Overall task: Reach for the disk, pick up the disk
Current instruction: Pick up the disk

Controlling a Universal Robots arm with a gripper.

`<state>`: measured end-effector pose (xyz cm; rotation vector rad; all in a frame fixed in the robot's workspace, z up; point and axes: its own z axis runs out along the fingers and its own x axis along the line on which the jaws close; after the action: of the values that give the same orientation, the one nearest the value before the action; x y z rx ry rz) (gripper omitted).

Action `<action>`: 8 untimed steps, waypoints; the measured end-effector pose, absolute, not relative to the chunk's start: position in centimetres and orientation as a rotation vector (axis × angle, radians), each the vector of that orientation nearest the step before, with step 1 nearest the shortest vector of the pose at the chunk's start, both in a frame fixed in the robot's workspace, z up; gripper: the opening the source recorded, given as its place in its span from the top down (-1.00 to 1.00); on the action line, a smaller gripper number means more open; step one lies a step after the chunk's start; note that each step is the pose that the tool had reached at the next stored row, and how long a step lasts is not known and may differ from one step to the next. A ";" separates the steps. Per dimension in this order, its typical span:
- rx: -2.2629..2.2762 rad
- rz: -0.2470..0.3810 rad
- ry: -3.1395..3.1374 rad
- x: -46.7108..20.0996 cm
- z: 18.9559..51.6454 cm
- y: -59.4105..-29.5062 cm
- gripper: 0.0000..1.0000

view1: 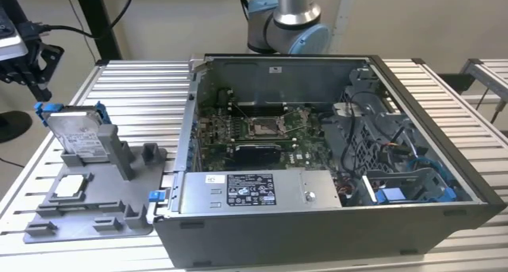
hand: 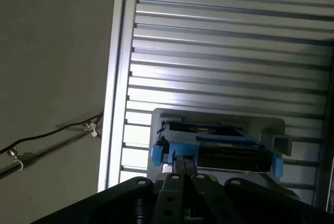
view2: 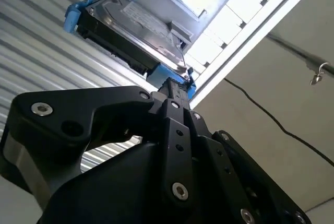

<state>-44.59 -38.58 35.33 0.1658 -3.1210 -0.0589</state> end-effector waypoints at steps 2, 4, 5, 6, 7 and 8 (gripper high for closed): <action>0.206 -0.059 -3.118 -44.6 35.3 -38.5 1.00; 0.246 -0.058 -3.115 -44.6 35.3 -38.5 1.00; 0.268 -0.058 -3.113 -44.6 35.3 -38.5 1.00; 0.293 -0.058 -3.111 -44.6 35.3 -38.5 1.00; 0.320 -0.057 -3.108 -44.6 35.3 -38.5 1.00; 0.348 -0.057 -3.105 -44.6 35.3 -38.5 1.00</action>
<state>-44.59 -38.54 35.33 0.3482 -3.1045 -0.0571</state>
